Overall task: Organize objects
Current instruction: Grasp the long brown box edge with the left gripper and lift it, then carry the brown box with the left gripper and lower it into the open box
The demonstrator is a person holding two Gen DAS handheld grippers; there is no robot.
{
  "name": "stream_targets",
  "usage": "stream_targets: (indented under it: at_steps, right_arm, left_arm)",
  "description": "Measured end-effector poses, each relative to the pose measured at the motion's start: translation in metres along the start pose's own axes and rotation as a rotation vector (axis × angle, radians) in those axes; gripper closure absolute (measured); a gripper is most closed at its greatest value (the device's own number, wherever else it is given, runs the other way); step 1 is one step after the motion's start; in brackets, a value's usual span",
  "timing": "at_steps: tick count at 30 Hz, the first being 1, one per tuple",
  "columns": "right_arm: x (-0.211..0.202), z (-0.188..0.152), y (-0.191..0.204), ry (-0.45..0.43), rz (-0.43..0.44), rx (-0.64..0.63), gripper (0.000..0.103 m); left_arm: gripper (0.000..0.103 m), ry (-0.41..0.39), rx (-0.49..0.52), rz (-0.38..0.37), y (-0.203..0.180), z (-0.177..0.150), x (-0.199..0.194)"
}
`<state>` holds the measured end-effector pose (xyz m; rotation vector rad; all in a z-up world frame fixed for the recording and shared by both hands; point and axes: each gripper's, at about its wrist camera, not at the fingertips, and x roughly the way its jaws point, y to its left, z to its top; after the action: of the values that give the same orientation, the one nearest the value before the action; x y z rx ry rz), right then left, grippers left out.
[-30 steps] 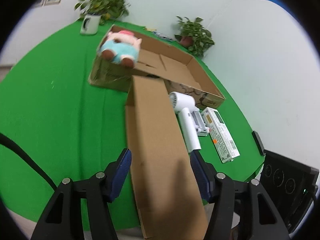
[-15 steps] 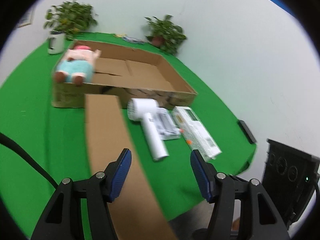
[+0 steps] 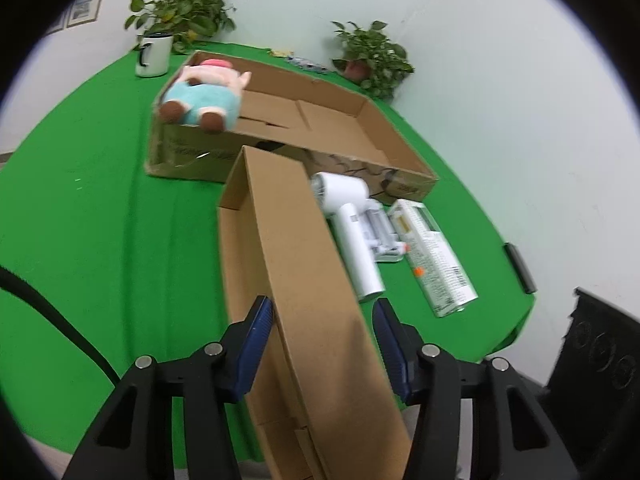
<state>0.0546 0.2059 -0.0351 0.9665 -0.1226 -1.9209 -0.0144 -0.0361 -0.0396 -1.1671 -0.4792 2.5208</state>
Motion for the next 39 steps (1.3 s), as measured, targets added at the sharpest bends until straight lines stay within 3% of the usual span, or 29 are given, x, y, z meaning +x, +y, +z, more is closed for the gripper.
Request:
stream_targets:
  at_steps: [9,14,16,19,23,25,29,31,32,33,35,37,39]
  right_arm:
    - [-0.011,0.0,-0.009,-0.031,-0.054,0.014,0.001]
    - [-0.018,0.0,-0.021,-0.047,-0.129,0.02,0.001]
    - [-0.016,0.0,-0.027,-0.043,-0.155,0.024,0.004]
    - [-0.009,0.0,-0.033,-0.02,-0.206,0.021,0.017]
    - [0.005,-0.003,-0.045,0.027,-0.274,0.062,0.049]
    - [0.017,-0.006,-0.044,0.054,-0.277,0.109,0.051]
    - [0.033,-0.007,-0.017,0.08,-0.212,0.068,0.051]
    - [0.036,-0.005,-0.015,0.066,-0.247,0.073,0.051]
    - [0.039,-0.004,-0.017,0.072,-0.261,0.082,0.051]
    - [0.042,-0.003,-0.02,0.081,-0.269,0.09,0.051]
    - [0.047,0.0,-0.022,0.088,-0.3,0.093,0.052]
    - [0.049,0.002,-0.023,0.081,-0.335,0.082,0.057]
    - [0.049,0.003,-0.024,0.079,-0.353,0.07,0.07]
  left_arm:
    - [0.052,0.004,0.105,-0.063,-0.043,0.016,0.023]
    - [0.052,-0.024,0.095,-0.056,-0.037,0.012,0.015]
    - [0.052,-0.027,0.082,-0.026,-0.028,0.009,0.012]
    - [0.052,-0.02,0.051,0.023,-0.009,0.002,0.007]
    - [0.052,0.003,0.014,0.044,0.007,-0.007,0.008]
    - [0.052,0.011,0.011,0.042,0.011,-0.012,0.01]
    - [0.052,0.03,-0.005,0.059,0.023,-0.018,0.008]
    - [0.052,0.032,-0.013,0.065,0.028,-0.02,0.007]
    - [0.054,0.033,-0.017,0.06,0.029,-0.02,0.006]
    - [0.066,0.04,-0.015,0.054,0.029,-0.021,0.008]
    - [0.08,0.059,-0.002,0.057,0.026,-0.023,0.015]
    - [0.084,0.072,-0.003,0.071,0.022,-0.026,0.022]
    - [0.085,0.068,-0.001,0.087,0.016,-0.029,0.025]
